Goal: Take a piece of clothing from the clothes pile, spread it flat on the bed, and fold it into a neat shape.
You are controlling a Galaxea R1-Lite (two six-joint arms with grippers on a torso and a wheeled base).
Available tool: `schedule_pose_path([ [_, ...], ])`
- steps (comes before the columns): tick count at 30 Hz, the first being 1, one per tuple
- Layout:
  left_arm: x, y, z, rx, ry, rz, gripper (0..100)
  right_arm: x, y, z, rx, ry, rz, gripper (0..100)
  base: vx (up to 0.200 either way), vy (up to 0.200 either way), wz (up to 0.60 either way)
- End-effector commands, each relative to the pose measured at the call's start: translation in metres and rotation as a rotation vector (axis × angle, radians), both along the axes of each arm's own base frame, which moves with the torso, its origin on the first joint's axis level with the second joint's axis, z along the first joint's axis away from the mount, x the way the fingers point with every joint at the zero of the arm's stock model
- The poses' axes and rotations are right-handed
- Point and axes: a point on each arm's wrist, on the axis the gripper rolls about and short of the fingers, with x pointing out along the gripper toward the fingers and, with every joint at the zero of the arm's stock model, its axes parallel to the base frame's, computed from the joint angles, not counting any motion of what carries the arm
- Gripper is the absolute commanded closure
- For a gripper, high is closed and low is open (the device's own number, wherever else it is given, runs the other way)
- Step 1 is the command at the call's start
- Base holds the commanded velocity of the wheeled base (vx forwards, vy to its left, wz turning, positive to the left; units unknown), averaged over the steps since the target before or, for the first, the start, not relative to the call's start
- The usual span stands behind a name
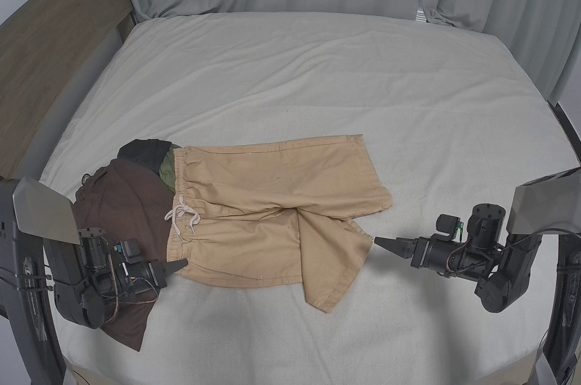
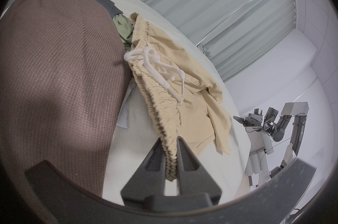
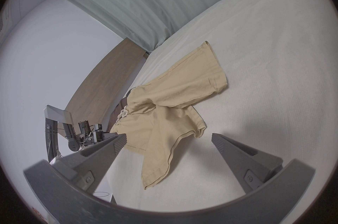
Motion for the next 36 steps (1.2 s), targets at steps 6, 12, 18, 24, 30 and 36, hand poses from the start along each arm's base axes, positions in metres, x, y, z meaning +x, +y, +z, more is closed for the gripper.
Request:
schedule_pose_path([
  [6,0.001,0.001,0.004,-0.004,-0.012,0.002,0,0.000,0.010,-0.013,-0.002,0.038,0.021,0,0.000,0.000,0.00],
  [12,-0.001,0.002,0.012,-0.003,-0.033,0.003,0,0.005,0.031,-0.027,0.018,0.087,-0.013,0,0.000,0.000,0.00],
  [18,-0.001,-0.001,0.026,-0.004,-0.079,-0.006,0,0.015,0.040,-0.040,0.044,0.117,-0.044,0,0.000,0.000,0.00],
  [24,0.000,-0.002,0.031,-0.001,-0.101,-0.010,0,0.020,0.049,-0.041,0.095,0.144,-0.054,0,0.000,0.000,0.00],
  [30,0.001,-0.001,0.034,0.000,-0.116,-0.007,0,0.033,0.062,-0.046,0.149,0.144,-0.112,0,0.000,0.000,0.00],
  [36,0.002,0.002,0.036,0.000,-0.123,0.006,0,0.042,0.062,-0.047,0.161,0.123,-0.162,0,0.000,0.000,0.00],
])
